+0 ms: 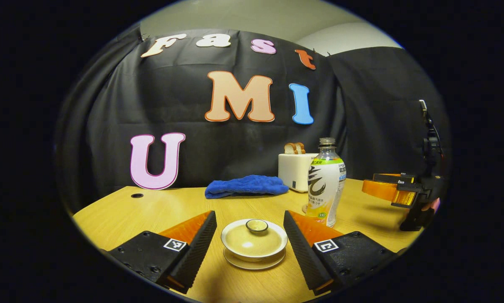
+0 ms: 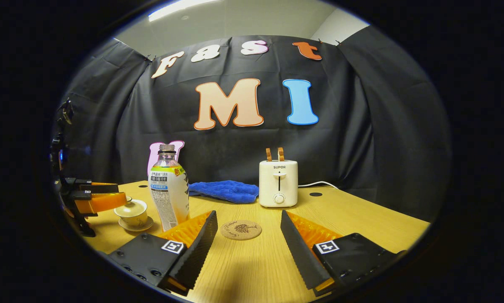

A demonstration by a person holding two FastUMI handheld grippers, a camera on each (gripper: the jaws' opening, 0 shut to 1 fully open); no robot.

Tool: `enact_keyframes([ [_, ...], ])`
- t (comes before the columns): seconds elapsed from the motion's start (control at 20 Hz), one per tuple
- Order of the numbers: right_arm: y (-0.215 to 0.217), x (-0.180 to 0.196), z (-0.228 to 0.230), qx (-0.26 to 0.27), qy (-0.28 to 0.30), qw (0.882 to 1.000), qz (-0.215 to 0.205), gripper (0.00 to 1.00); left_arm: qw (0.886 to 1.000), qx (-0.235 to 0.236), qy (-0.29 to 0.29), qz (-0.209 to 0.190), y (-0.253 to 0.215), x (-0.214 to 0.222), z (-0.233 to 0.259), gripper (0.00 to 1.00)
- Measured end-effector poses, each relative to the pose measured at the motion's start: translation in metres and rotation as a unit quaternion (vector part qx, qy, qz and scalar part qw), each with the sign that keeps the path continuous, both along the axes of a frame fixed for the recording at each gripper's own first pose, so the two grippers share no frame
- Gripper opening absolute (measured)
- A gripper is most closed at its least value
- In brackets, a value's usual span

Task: Open the teacup lid with one hand, grasp the water bottle and pour water into the teacup with the other hand; after pouring, place the water bottle on the coaster and then close the teacup lid.

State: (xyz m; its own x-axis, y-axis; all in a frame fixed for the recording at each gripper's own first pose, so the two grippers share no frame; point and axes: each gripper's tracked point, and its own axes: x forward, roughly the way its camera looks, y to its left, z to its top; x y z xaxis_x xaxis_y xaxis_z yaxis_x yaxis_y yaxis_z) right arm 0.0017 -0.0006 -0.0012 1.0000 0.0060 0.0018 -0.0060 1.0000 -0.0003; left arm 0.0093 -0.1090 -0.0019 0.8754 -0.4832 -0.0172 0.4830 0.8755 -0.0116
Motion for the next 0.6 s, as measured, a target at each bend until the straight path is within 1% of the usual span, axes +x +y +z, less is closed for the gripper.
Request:
enact_keyframes([
  [0.05, 0.0, 0.0, 0.0, 0.0, 0.0, 1.0, 0.0, 0.94, 1.0, 0.006, 0.005, -0.005, -0.003, 0.002, -0.002, 0.94],
  [0.1, 0.0, 0.0, 0.0, 0.0, 0.0, 1.0, 0.0, 0.99, 1.0, 0.012, 0.012, -0.012, -0.007, 0.003, -0.005, 0.94],
  [0.25, 0.0, 0.0, 0.0, 0.0, 0.0, 1.0, 0.0, 0.99, 0.999, 0.028, 0.027, -0.026, -0.016, 0.009, -0.011, 0.94],
  [0.3, 0.0, 0.0, 0.0, 0.0, 0.0, 1.0, 0.0, 0.94, 0.999, 0.032, 0.031, -0.028, -0.018, 0.01, -0.012, 0.94],
  [0.45, 0.0, 0.0, 0.0, 0.0, 0.0, 1.0, 0.0, 0.94, 0.998, 0.036, 0.033, -0.032, -0.025, 0.016, -0.014, 0.85],
  [0.5, 0.0, 0.0, 0.0, 0.0, 0.0, 1.0, 0.0, 0.94, 0.998, 0.037, 0.034, -0.033, -0.026, 0.017, -0.014, 0.78],
  [0.55, 0.0, 0.0, 0.0, 0.0, 0.0, 1.0, 0.0, 0.94, 0.998, 0.039, 0.035, -0.034, -0.027, 0.018, -0.014, 0.76],
  [0.6, 0.0, 0.0, 0.0, 0.0, 0.0, 1.0, 0.0, 0.94, 0.998, 0.04, 0.036, -0.035, -0.028, 0.019, -0.016, 0.72],
])
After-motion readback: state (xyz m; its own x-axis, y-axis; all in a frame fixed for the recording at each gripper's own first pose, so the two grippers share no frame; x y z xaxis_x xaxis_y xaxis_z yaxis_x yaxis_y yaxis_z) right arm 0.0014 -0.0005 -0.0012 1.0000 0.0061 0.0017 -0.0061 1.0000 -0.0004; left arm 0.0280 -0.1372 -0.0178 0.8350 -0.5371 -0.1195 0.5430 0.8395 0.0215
